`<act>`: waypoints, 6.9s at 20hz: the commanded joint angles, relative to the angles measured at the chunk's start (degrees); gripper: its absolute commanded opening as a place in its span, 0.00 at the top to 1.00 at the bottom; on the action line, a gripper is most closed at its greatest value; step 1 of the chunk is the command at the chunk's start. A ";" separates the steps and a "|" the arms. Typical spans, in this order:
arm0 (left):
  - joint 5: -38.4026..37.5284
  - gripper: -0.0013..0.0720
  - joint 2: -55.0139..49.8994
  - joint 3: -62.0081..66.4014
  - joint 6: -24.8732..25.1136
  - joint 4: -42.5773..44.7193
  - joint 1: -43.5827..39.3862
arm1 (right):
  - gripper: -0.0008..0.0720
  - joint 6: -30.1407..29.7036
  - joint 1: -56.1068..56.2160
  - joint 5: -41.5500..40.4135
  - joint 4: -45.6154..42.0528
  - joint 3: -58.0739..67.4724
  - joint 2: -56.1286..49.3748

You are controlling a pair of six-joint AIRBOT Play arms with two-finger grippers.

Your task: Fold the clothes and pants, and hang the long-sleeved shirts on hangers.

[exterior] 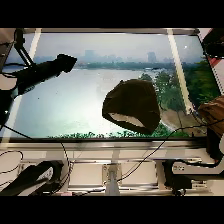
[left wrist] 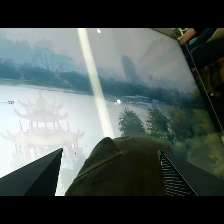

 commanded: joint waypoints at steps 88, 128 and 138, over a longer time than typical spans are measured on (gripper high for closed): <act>-14.51 0.03 -22.25 -1.70 4.52 0.98 -12.13 | 0.97 -13.35 -3.52 2.60 58.82 -56.72 42.16; -13.92 0.03 -2.47 -1.77 10.05 4.94 -13.11 | 0.10 1.86 29.83 -36.39 15.91 -30.86 0.70; -13.92 0.03 -2.49 -1.77 8.04 4.90 -13.11 | 0.10 -21.35 26.08 13.35 11.34 -31.21 1.97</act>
